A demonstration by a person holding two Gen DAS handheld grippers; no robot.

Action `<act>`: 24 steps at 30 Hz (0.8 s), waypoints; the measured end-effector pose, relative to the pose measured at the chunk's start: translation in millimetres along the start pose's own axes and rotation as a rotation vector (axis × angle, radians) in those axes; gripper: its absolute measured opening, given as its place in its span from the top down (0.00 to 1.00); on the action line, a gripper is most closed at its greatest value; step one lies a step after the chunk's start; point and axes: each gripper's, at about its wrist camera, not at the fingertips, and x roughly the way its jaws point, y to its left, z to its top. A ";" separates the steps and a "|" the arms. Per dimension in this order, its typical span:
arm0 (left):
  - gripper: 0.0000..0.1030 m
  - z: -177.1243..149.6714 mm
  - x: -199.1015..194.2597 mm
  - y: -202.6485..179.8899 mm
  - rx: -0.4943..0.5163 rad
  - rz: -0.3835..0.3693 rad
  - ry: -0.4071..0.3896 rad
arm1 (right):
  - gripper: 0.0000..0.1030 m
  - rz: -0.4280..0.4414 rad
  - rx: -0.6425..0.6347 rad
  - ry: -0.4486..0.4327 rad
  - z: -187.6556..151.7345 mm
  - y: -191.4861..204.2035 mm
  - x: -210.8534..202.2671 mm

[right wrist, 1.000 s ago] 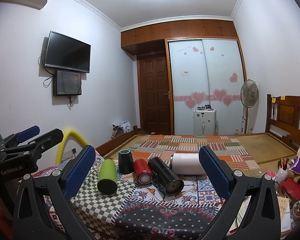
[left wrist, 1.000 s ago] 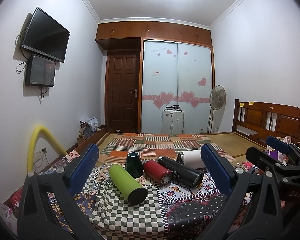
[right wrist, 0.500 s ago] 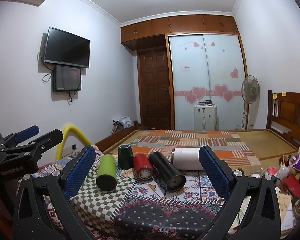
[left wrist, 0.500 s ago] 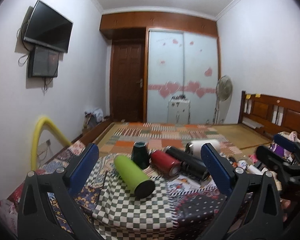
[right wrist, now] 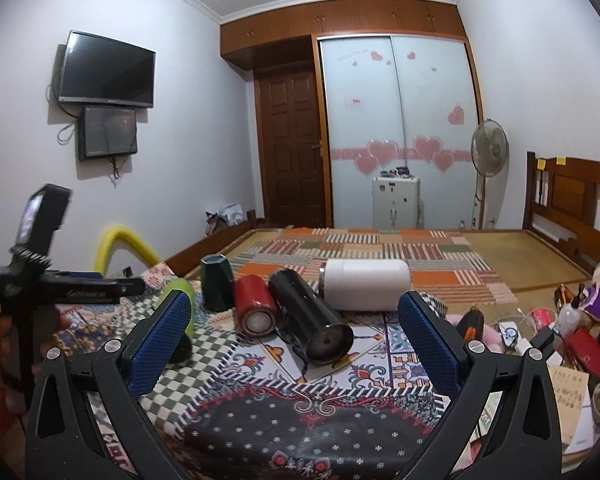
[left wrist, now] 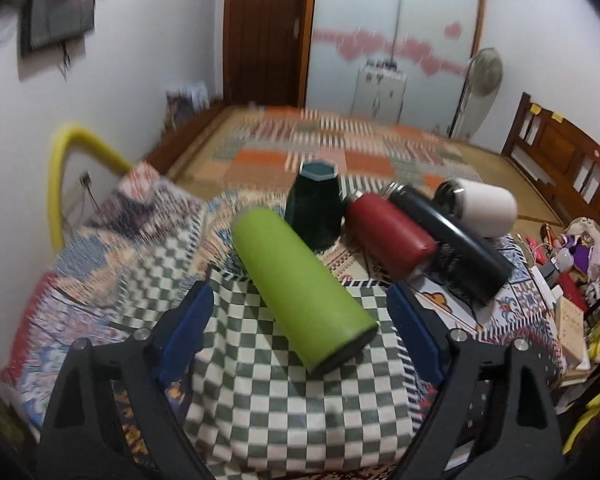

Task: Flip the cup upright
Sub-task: 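Move the left tool down to the lying lime-green cup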

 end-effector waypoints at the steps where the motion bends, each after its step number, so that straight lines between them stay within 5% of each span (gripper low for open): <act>1: 0.13 3.9 11.3 4.2 -0.019 -0.016 0.032 | 0.00 -0.002 0.000 0.006 -0.7 -1.3 2.3; 8: 0.13 21.5 78.9 29.1 -0.183 -0.046 0.238 | 0.00 -0.016 -0.030 0.040 -5.3 -6.0 25.9; 16: 0.14 35.0 121.2 33.2 -0.217 -0.037 0.356 | 0.00 0.012 -0.045 0.076 -9.2 -6.5 56.1; 24: 0.28 34.0 146.7 40.9 -0.289 -0.079 0.457 | 0.00 0.053 -0.071 0.120 -17.2 2.1 76.1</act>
